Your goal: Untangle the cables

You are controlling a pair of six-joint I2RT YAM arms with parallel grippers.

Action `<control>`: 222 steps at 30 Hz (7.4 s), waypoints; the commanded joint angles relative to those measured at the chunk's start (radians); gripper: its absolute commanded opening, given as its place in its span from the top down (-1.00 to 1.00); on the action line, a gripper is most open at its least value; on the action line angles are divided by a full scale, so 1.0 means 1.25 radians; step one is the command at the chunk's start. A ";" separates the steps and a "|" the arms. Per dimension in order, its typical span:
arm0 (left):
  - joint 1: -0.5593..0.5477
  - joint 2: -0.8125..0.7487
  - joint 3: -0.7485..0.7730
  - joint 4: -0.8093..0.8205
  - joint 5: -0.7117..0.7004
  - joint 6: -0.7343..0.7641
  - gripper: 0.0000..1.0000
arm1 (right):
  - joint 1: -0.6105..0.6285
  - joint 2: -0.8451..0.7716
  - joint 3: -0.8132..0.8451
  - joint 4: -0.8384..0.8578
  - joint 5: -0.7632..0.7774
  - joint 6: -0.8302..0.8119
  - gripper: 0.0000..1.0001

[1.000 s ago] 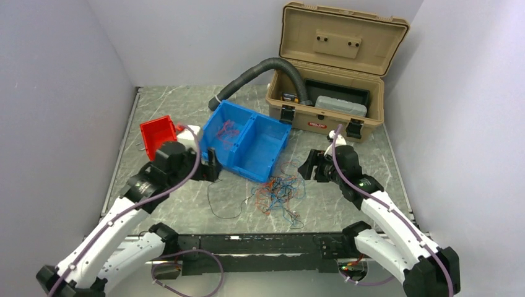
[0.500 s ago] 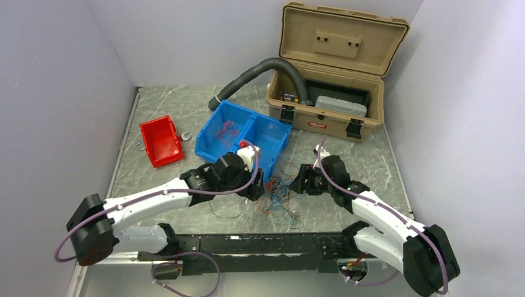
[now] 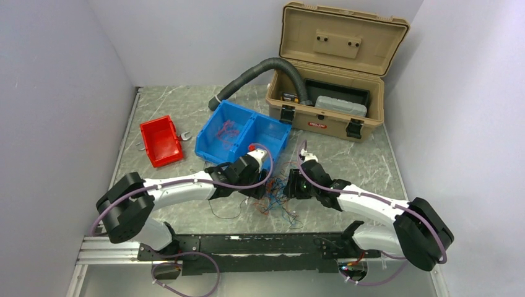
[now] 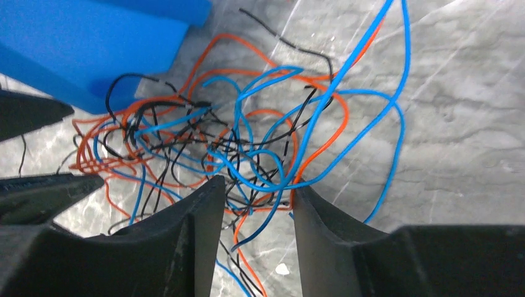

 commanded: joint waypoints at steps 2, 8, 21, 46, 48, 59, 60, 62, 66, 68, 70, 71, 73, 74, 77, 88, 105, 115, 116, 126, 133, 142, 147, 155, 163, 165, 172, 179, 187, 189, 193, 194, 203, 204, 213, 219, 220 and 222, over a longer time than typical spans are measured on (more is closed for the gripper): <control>-0.011 0.021 0.031 0.041 -0.027 -0.024 -0.26 | 0.035 0.016 0.061 -0.044 0.178 0.035 0.13; -0.021 0.037 0.023 0.055 -0.061 -0.046 0.08 | 0.110 0.084 0.117 -0.113 0.317 0.067 0.19; -0.019 -0.049 -0.008 -0.154 -0.301 -0.144 1.00 | 0.119 0.217 0.259 -0.517 0.633 0.333 0.32; 0.117 -0.458 -0.268 0.064 -0.053 -0.046 0.20 | -0.197 -0.198 0.076 -0.205 0.162 -0.007 0.18; 0.108 -0.452 -0.264 0.088 -0.040 -0.033 0.00 | -0.196 -0.187 0.082 -0.218 0.163 -0.017 0.03; 0.059 -0.450 -0.252 0.127 -0.053 -0.012 -0.24 | -0.142 -0.021 0.038 -0.099 0.047 -0.002 -0.11; 0.058 -0.451 -0.251 0.121 -0.056 -0.013 -0.24 | -0.108 -0.015 0.029 -0.077 0.043 0.014 -0.12; 0.059 -0.454 -0.248 0.112 -0.063 -0.013 -0.24 | -0.031 -0.009 0.023 -0.027 0.035 0.049 -0.13; 0.057 -0.461 -0.247 0.101 -0.070 -0.013 -0.25 | 0.109 -0.002 0.048 0.089 -0.075 0.133 -0.15; 0.057 -0.460 -0.245 0.101 -0.070 -0.013 -0.25 | 0.149 -0.017 0.077 0.132 -0.105 0.146 -0.16; 0.057 -0.456 -0.244 0.103 -0.065 -0.013 -0.25 | 0.162 -0.044 0.113 0.099 -0.094 0.136 -0.17; 0.057 -0.452 -0.243 0.107 -0.062 -0.013 -0.25 | 0.161 -0.059 0.132 0.063 -0.073 0.124 -0.19; 0.056 -0.445 -0.243 0.113 -0.056 -0.013 -0.26 | 0.160 -0.092 0.174 -0.042 0.001 0.092 -0.22; 0.055 -0.441 -0.242 0.117 -0.051 -0.012 -0.26 | 0.158 -0.111 0.191 -0.091 0.051 0.076 -0.24; 0.049 -0.425 -0.238 0.132 -0.038 -0.002 -0.31 | 0.142 -0.141 0.222 -0.225 0.181 0.049 -0.31; -0.003 -0.265 -0.161 0.166 -0.019 -0.007 -0.83 | 0.070 -0.164 0.159 -0.345 0.311 0.056 -0.32; -0.082 0.037 0.007 0.104 -0.055 -0.029 -0.74 | 0.093 -0.054 0.066 -0.147 0.170 0.020 -0.23; -0.088 0.121 0.040 0.068 -0.113 -0.083 -0.51 | 0.143 0.045 0.073 -0.120 0.191 0.022 -0.20; -0.088 0.130 0.042 0.068 -0.116 -0.085 -0.50 | 0.152 0.054 0.077 -0.124 0.202 0.026 -0.20; -0.104 0.192 0.097 -0.012 -0.183 -0.103 -0.27 | 0.229 0.154 0.132 -0.203 0.325 0.084 -0.15; -0.105 0.166 0.093 -0.131 -0.258 -0.165 0.20 | 0.227 0.204 0.165 -0.343 0.442 0.223 -0.03; -0.099 0.047 0.018 -0.235 -0.351 -0.233 1.00 | 0.146 0.041 0.110 -0.399 0.455 0.300 0.33; -0.084 -0.044 -0.016 -0.287 -0.393 -0.243 1.00 | 0.015 -0.130 0.057 -0.381 0.391 0.241 0.52; -0.045 -0.222 -0.066 -0.272 -0.396 -0.192 1.00 | -0.012 -0.241 0.081 -0.404 0.388 0.186 0.56; -0.044 -0.319 -0.118 -0.149 -0.302 -0.110 1.00 | -0.011 -0.311 0.037 -0.180 0.096 -0.019 -0.26; -0.044 -0.324 -0.127 -0.130 -0.283 -0.097 1.00 | -0.011 -0.322 0.017 -0.121 0.027 -0.037 -0.37; -0.044 -0.342 -0.145 -0.045 -0.195 -0.030 1.00 | 0.030 -0.235 0.021 -0.034 -0.045 -0.064 -0.38; -0.044 -0.378 -0.185 0.082 -0.061 0.037 1.00 | 0.087 -0.208 0.012 0.034 -0.035 -0.064 -0.39; -0.043 -0.402 -0.209 0.179 0.059 0.077 1.00 | 0.091 -0.248 -0.049 0.149 -0.173 -0.099 -0.55; -0.043 -0.392 -0.203 0.187 0.092 0.083 1.00 | 0.093 -0.269 -0.066 0.166 -0.192 -0.107 -0.57; -0.043 -0.395 -0.197 0.196 0.114 0.080 1.00 | 0.092 -0.284 -0.079 0.147 -0.163 -0.126 -0.57; -0.043 -0.401 -0.199 0.202 0.116 0.080 1.00 | 0.092 -0.282 -0.082 0.152 -0.162 -0.132 -0.57; -0.036 -0.431 -0.192 0.219 0.141 0.068 1.00 | 0.130 -0.116 -0.045 0.257 -0.010 -0.133 -0.64; -0.034 -0.433 -0.190 0.222 0.144 0.067 1.00 | 0.141 -0.079 -0.029 0.246 0.036 -0.121 -0.63; -0.016 -0.520 -0.112 0.127 0.125 0.092 1.00 | 0.133 -0.007 0.021 -0.044 0.449 0.198 0.43; 0.054 -0.631 -0.044 -0.058 0.014 0.107 1.00 | 0.003 -0.144 0.006 -0.279 0.527 0.312 0.47; 0.071 -0.636 -0.034 -0.092 -0.009 0.107 1.00 | -0.023 -0.168 0.005 -0.302 0.526 0.316 0.47; 0.098 -0.633 -0.017 -0.155 -0.084 0.098 1.00 | -0.067 -0.223 -0.001 -0.315 0.510 0.309 0.47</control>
